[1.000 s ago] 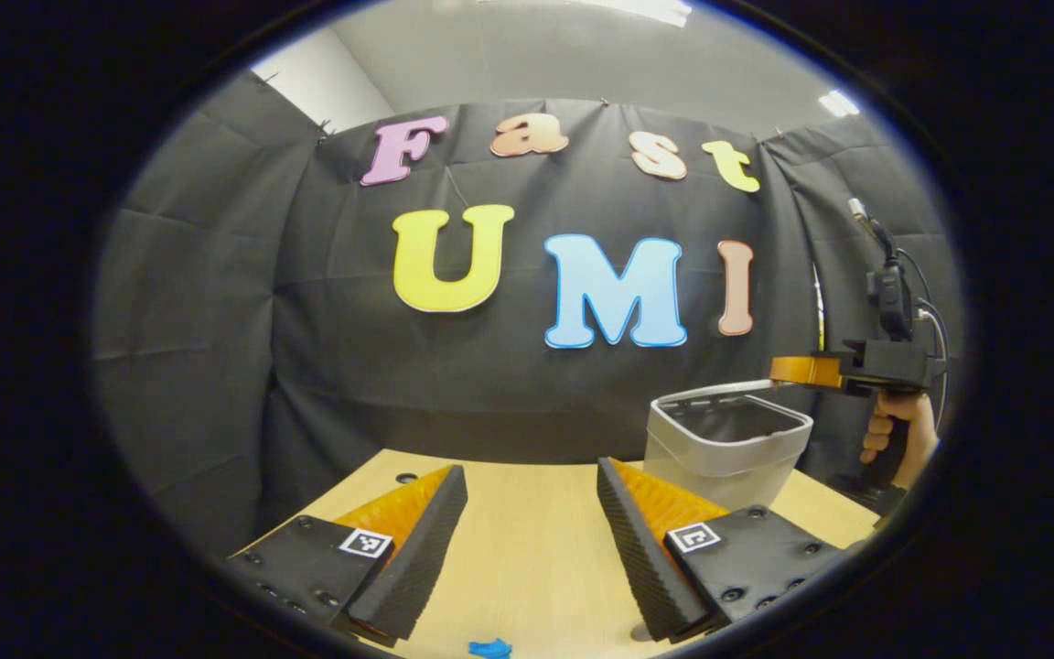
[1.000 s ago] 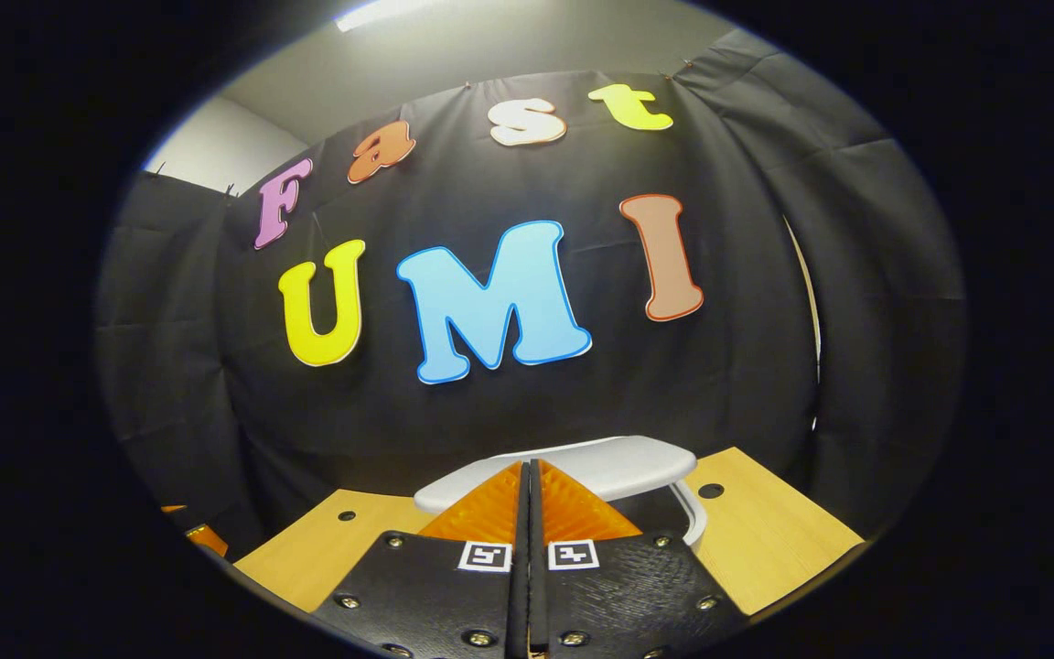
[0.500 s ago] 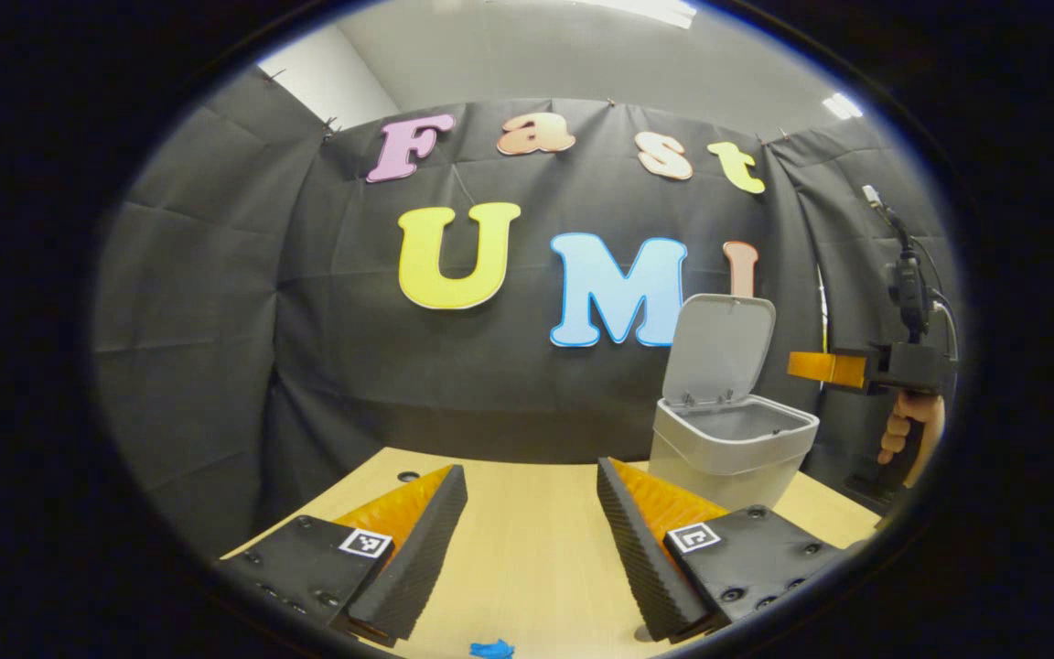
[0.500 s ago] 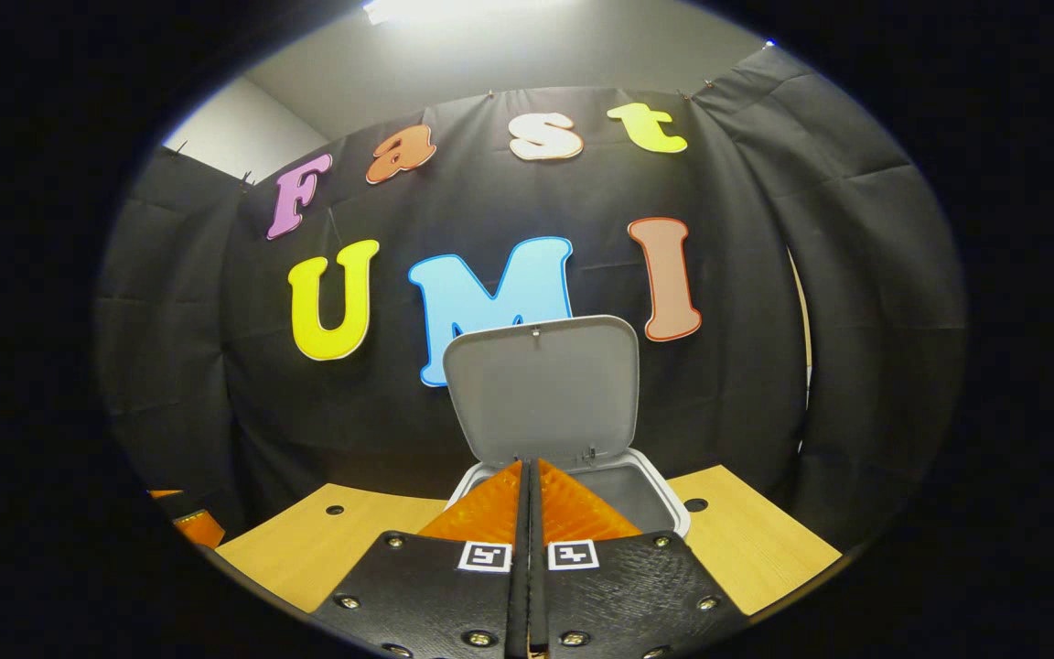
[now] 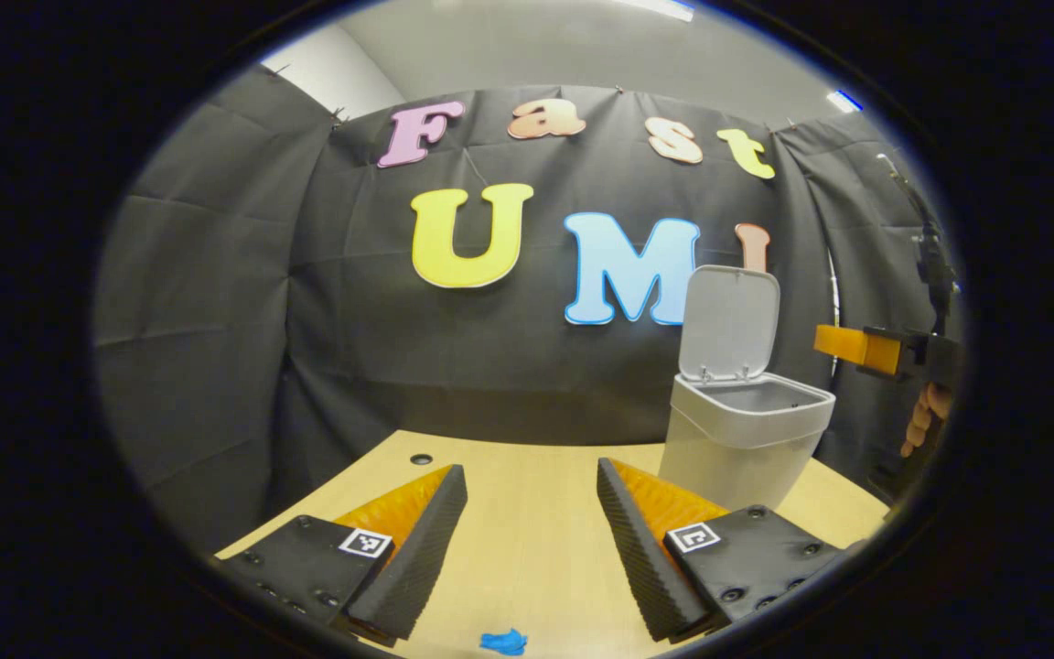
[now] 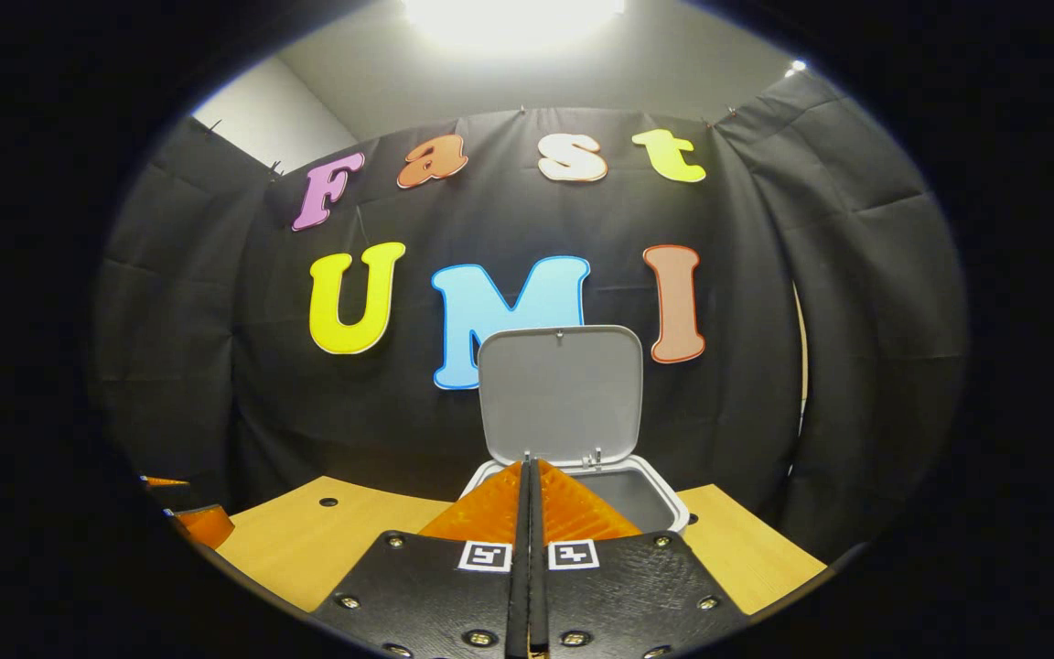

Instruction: Press the lid of the desktop garbage bin to open it, pick up the crumpled paper on the desktop and throw it into the bin, then pick up the pop can on the desktop and drop it into the bin, and finally close the garbage bin lid.

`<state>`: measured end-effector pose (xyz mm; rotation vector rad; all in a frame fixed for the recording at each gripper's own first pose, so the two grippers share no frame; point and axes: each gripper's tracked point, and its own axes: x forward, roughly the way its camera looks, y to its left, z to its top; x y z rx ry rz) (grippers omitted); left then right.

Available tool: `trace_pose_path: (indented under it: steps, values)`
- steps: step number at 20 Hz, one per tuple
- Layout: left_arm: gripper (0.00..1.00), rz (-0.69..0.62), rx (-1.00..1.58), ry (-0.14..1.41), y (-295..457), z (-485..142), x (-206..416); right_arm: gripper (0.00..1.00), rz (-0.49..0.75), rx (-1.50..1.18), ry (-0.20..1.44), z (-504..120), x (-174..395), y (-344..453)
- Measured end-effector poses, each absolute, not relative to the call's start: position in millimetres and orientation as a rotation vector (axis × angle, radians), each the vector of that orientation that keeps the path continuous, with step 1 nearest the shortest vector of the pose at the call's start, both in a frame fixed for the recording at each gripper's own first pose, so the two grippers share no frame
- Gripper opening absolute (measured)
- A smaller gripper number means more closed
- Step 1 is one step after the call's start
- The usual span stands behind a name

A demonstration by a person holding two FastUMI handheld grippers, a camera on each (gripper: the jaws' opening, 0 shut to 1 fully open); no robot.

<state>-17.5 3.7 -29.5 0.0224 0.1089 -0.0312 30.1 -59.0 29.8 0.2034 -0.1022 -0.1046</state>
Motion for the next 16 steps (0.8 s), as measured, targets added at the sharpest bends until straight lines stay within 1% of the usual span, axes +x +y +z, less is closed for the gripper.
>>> trace_pose_path:
  steps: [2, 4, 5, 6, 7, 9, 11, 12, 13, 14, 15, 16]
  values:
    - [0.96, -0.032, 0.014, 0.123, 2.4, -33.5, -20.6, 0.0, -0.108, 0.206, -0.1, 23.3, 17.9, -58.6]
    - [0.96, -0.038, 0.015, 0.142, 0.8, -37.7, -23.6, 0.04, -0.125, 0.214, -0.092, 18.1, 8.5, -62.5]
    - [0.96, -0.038, 0.021, 0.15, 2.7, -40.0, -26.7, 0.13, -0.144, 0.21, -0.086, 14.7, 4.8, -65.6]
    - [0.94, -0.036, 0.027, 0.154, 3.7, -41.4, -26.8, 0.13, -0.161, 0.203, -0.08, 9.8, 0.1, -68.7]
    - [0.96, -0.037, 0.03, 0.158, 3.7, -43.4, -27.8, 0.21, -0.165, 0.194, -0.071, 6.9, -3.0, -69.3]
    - [0.94, -0.044, 0.026, 0.176, 2.5, -48.7, -30.3, 0.39, -0.156, 0.183, -0.043, -2.1, -7.0, -66.8]
    - [0.94, -0.055, 0.021, 0.207, 0.9, -56.7, -34.4, 0.7, -0.135, 0.181, -0.009, -11.3, -11.7, -59.2]
    - [0.96, -0.059, 0.023, 0.222, 0.9, -60.2, -36.3, 0.81, -0.137, 0.178, 0.005, -14.5, -14.2, -60.1]
    - [0.96, -0.062, 0.025, 0.232, 1.5, -62.8, -39.3, 0.83, -0.144, 0.177, 0.01, -14.7, -16.1, -60.3]
    - [0.92, -0.064, 0.031, 0.24, 1.7, -64.7, -39.6, 0.83, -0.144, 0.178, 0.009, -12.6, -17.4, -57.4]
    - [0.92, -0.067, 0.037, 0.249, 2.8, -67.6, -40.9, 0.91, -0.148, 0.175, 0.001, -9.0, -20.1, -56.2]
    - [0.94, -0.072, 0.043, 0.26, 3.2, -70.9, -40.9, 0.93, -0.157, 0.167, -0.009, -5.6, -22.2, -56.0]
